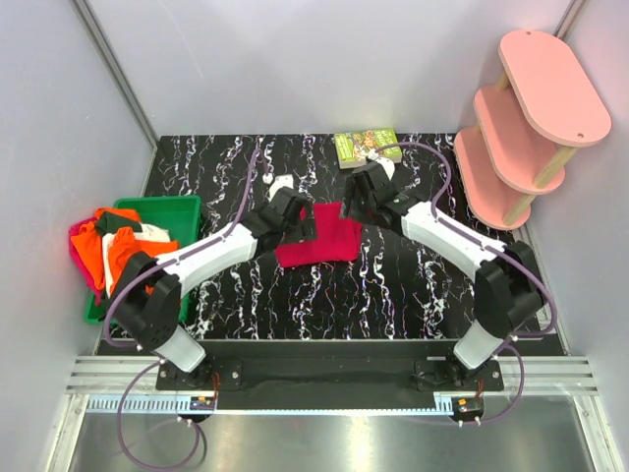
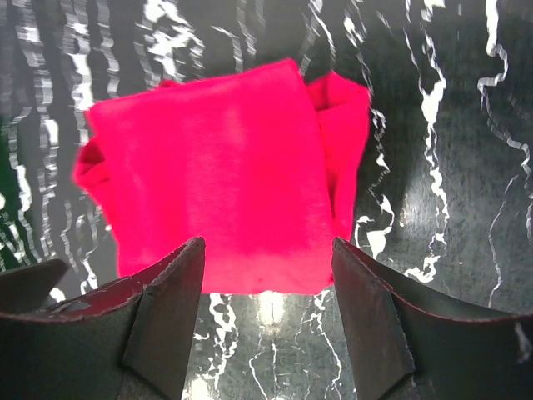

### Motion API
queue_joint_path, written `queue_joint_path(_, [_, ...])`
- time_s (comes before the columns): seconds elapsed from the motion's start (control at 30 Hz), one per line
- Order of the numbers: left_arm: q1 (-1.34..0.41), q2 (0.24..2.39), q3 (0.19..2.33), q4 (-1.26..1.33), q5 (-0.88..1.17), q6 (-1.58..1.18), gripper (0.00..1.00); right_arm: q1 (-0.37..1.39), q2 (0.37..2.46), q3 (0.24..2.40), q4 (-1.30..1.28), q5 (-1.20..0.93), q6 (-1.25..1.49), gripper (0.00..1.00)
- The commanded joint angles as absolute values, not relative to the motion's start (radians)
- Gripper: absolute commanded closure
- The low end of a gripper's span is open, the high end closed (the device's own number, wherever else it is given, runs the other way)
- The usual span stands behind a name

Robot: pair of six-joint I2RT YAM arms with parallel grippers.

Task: Fold and stack the t-shirts
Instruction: Fold the long partially folded tshirt into a neat square

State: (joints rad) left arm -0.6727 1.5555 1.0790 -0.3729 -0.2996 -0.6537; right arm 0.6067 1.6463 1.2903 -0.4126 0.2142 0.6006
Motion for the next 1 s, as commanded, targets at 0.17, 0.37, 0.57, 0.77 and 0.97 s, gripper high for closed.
queue_joint_path(0.17, [-0.670, 1.658, 1.126, -0.384, -0.302, -0.629, 0.12, 0.584, 1.776, 1.230, -0.368, 0.175, 0.689, 0.28])
queue_joint_path(0.37, [-0.670, 1.649, 1.080, -0.370, -0.301, -0.624, 0.12, 0.581, 1.796, 1.210, -0.305, 0.155, 0.690, 0.11])
queue_joint_path(0.57, [-0.667, 1.643, 1.065, -0.371, -0.296, -0.627, 0.12, 0.572, 1.853, 1.186, -0.273, 0.108, 0.732, 0.09])
queue_joint_path(0.77, [-0.649, 1.638, 1.068, -0.377, -0.295, -0.638, 0.12, 0.563, 1.900, 1.143, -0.210, 0.069, 0.779, 0.09])
queue_joint_path(0.97, [-0.629, 1.641, 1.085, -0.385, -0.287, -0.634, 0.12, 0.551, 1.939, 1.132, -0.192, 0.055, 0.790, 0.09])
